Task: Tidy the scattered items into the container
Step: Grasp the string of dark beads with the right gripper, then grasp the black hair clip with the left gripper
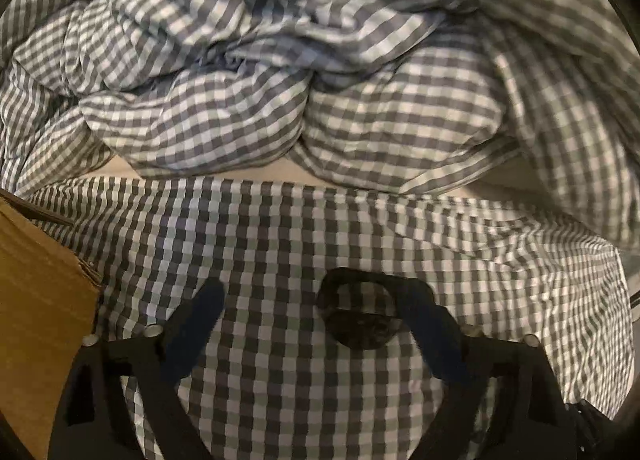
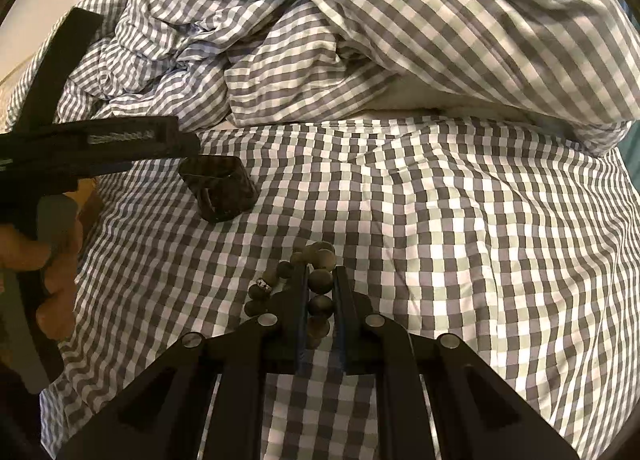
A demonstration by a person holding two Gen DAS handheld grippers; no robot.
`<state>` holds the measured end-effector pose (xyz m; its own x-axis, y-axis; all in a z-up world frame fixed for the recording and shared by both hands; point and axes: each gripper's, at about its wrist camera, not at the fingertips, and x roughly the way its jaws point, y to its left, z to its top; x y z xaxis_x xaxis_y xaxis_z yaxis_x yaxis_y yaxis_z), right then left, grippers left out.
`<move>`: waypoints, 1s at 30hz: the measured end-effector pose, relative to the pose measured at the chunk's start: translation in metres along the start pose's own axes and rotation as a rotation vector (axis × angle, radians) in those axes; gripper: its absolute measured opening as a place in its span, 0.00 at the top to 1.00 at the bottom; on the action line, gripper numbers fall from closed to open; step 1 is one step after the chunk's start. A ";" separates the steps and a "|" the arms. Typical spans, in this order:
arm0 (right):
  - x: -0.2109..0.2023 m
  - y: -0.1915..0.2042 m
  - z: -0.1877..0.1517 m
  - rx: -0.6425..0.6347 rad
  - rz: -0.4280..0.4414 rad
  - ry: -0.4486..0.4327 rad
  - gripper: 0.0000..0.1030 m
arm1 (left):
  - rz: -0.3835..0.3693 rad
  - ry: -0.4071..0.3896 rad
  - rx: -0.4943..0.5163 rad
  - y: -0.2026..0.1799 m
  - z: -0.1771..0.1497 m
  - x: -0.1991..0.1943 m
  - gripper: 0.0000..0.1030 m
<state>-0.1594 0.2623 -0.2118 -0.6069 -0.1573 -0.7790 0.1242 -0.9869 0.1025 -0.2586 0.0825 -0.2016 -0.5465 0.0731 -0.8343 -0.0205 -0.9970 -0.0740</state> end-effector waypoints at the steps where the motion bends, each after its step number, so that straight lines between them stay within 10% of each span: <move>1: 0.001 0.001 0.000 -0.002 0.001 0.001 0.89 | 0.002 0.008 -0.001 0.001 -0.001 0.003 0.21; 9: 0.003 0.005 -0.001 -0.010 0.003 0.004 0.89 | -0.008 0.055 0.010 -0.001 -0.003 0.022 0.38; 18: 0.003 0.002 -0.002 0.004 0.003 0.004 0.89 | -0.059 0.048 0.072 -0.017 -0.009 0.014 0.93; 30: -0.012 0.008 -0.002 0.006 0.004 -0.016 0.89 | -0.116 0.004 0.062 0.001 -0.015 -0.028 0.94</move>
<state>-0.1498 0.2567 -0.2025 -0.6187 -0.1619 -0.7687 0.1222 -0.9865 0.1094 -0.2311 0.0797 -0.1864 -0.5342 0.1881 -0.8242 -0.1355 -0.9814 -0.1361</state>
